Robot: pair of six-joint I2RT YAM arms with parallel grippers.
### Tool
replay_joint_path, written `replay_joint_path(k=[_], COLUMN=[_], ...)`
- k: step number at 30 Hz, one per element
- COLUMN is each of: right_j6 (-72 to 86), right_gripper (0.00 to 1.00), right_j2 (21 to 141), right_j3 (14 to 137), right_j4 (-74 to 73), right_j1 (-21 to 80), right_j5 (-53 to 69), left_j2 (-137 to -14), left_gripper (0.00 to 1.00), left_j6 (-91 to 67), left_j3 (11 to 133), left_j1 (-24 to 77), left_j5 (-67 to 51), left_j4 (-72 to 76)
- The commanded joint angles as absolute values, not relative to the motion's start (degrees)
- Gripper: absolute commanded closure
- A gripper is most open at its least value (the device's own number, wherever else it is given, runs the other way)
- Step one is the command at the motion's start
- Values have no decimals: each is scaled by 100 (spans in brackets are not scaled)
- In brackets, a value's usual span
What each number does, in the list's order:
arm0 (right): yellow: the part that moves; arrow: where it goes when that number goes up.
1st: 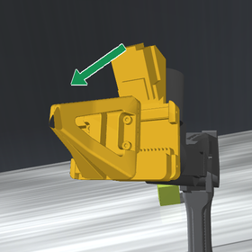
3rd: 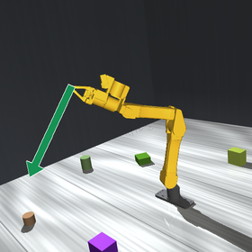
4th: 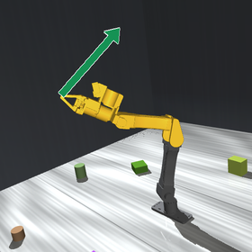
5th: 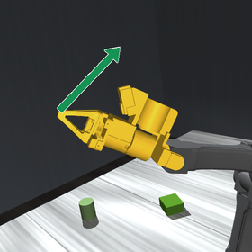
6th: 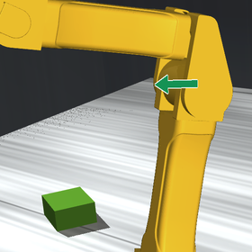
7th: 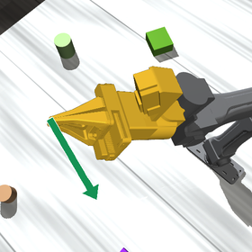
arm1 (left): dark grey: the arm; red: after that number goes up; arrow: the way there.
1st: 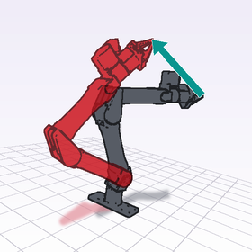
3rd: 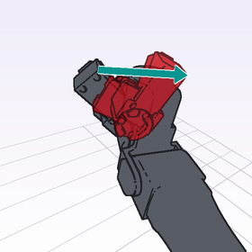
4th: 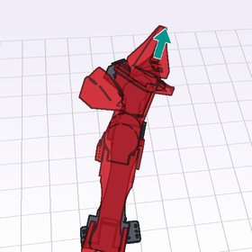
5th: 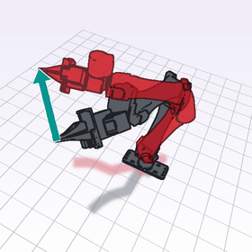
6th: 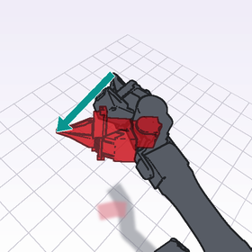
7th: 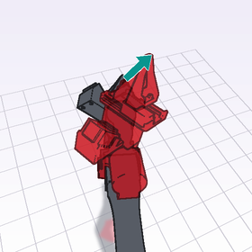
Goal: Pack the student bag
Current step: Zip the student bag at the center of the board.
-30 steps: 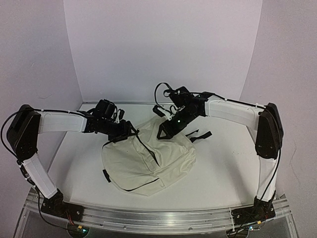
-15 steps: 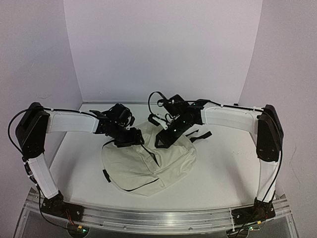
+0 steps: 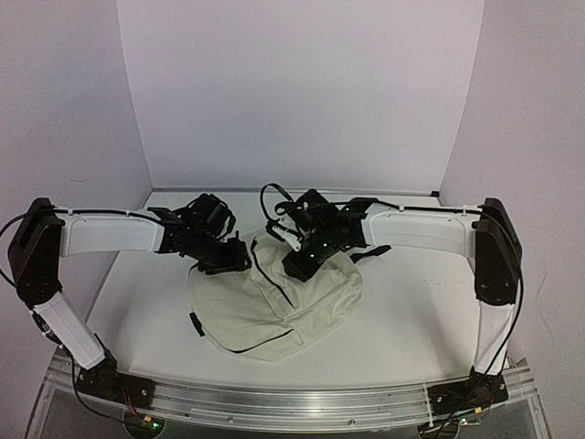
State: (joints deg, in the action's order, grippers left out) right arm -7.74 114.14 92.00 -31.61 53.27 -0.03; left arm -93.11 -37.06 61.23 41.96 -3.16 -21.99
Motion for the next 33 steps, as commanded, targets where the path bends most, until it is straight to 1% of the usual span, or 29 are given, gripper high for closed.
replay_joint_path(k=[1, 5, 8, 11, 17, 25, 33], right_j6=[-667, -681, -737, -790, -835, -862, -844], right_gripper=[42, 34, 32, 32, 34, 34, 34], right_j2=[11761, 11795, 11770, 11753, 11667, 11538, 11409], right_j3=[8939, 8857, 8779, 8703, 8548, 8557, 8634], right_j4=[-3477, -3468, -3458, -3462, -3463, -3463, -3463], right_j1=[5345, 5456, 5492, 5494, 5491, 5490, 5464], right_j5=[-143, -53, -44, -46, 85, 110, 248], left_j2=[-9176, -9101, -8995, -8995, -9461, -10281, -10923], left_gripper=[38, 30, 28, 34, 51, 54, 57], left_j6=[-3917, -4289, -4268, -4106, -3497, -2895, -2821], left_j3=[6052, 5823, 5875, 6001, 6577, 7349, 7745], left_j1=[4431, 4461, 4309, 3915, 3179, 3111, 3111], left_j5=[-225, -33, 84, -396, -1405, -2489, -2509], left_j4=[-1924, -1563, -1503, -1266, -988, -965, -1098])
